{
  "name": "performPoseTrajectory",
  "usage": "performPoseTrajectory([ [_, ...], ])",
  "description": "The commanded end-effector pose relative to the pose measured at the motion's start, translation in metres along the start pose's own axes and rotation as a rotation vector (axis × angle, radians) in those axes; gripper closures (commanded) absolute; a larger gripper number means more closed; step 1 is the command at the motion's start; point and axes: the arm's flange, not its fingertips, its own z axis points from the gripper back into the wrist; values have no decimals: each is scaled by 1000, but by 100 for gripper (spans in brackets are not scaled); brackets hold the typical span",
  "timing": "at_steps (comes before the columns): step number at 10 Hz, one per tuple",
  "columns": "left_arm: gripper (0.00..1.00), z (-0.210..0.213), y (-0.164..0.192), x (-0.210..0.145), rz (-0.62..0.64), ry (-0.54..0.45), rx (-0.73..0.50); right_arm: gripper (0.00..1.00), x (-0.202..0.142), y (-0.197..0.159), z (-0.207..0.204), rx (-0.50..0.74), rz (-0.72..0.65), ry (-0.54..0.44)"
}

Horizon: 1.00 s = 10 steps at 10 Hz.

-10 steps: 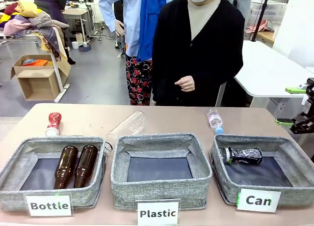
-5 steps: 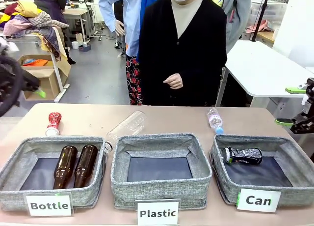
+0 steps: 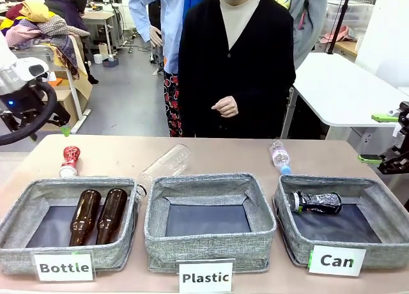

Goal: Sort the can waste into the basket.
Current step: Pick up the can waste from the table and place it in the right Fabric basket.

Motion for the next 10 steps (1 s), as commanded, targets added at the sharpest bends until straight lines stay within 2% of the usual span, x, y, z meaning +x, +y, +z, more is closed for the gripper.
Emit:
performPoseTrajectory([
  [1,0,-5,-2,-11,-9,-1,-1,0,0,2,3,0,19,10],
  [3,0,-3,-2,-2,-3,4,-1,0,0,2,3,0,19,10],
  [5,0,-36,-9,49,-96,114,113,0,0,2,3,0,19,10],
  [6,0,-52,-7,67,-145,154,110,0,0,2,3,0,19,10],
  [10,0,-111,8,103,-61,245,104,0,0,2,3,0,19,10],
])
